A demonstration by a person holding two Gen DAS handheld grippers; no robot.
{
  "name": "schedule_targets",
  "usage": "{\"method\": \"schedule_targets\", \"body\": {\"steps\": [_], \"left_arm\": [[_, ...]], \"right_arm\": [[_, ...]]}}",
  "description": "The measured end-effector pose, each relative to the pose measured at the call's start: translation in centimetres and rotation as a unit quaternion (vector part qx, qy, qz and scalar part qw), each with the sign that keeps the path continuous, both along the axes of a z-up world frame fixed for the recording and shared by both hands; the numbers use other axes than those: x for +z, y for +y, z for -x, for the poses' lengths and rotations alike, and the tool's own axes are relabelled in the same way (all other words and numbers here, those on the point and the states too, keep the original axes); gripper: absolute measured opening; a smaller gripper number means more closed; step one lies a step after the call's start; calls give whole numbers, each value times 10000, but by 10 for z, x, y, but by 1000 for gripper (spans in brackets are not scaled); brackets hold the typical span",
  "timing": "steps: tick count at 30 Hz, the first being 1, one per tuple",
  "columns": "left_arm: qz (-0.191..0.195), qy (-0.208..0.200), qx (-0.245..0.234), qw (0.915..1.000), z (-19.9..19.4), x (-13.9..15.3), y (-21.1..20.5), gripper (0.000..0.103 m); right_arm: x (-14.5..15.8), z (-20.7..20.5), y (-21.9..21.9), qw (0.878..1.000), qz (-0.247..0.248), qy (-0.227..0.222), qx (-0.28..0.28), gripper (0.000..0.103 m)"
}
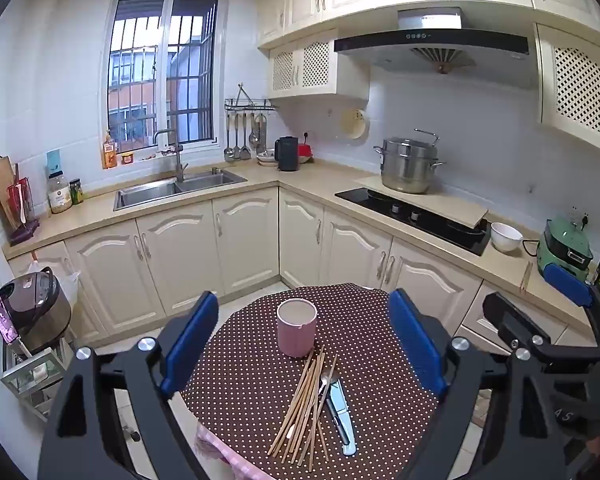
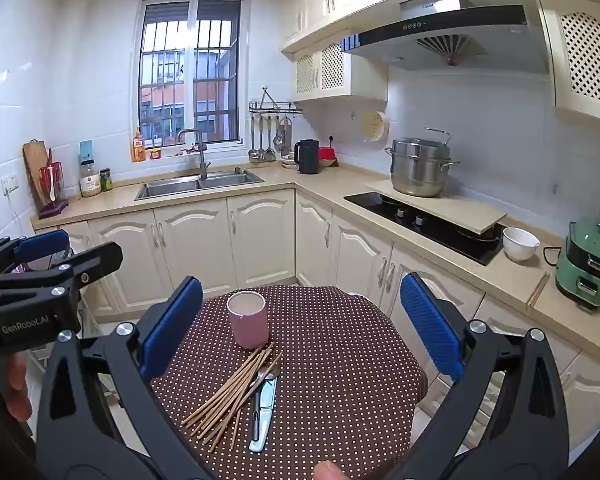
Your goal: Organize utensils
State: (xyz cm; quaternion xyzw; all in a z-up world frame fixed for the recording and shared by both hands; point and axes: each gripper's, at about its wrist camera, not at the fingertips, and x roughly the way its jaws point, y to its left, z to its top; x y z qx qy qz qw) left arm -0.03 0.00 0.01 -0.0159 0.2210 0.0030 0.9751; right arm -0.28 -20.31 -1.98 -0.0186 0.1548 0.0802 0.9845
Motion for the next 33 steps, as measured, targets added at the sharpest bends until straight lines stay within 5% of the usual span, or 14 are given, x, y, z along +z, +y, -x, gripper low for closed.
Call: {"method": "schedule_targets", "body": {"steps": [33], "left_arm": [[-188,101,-53,9998,-4,-4,-10,85]], "right_arm": [[-3,-4,-7,9999,-8,96,-44,97]]}}
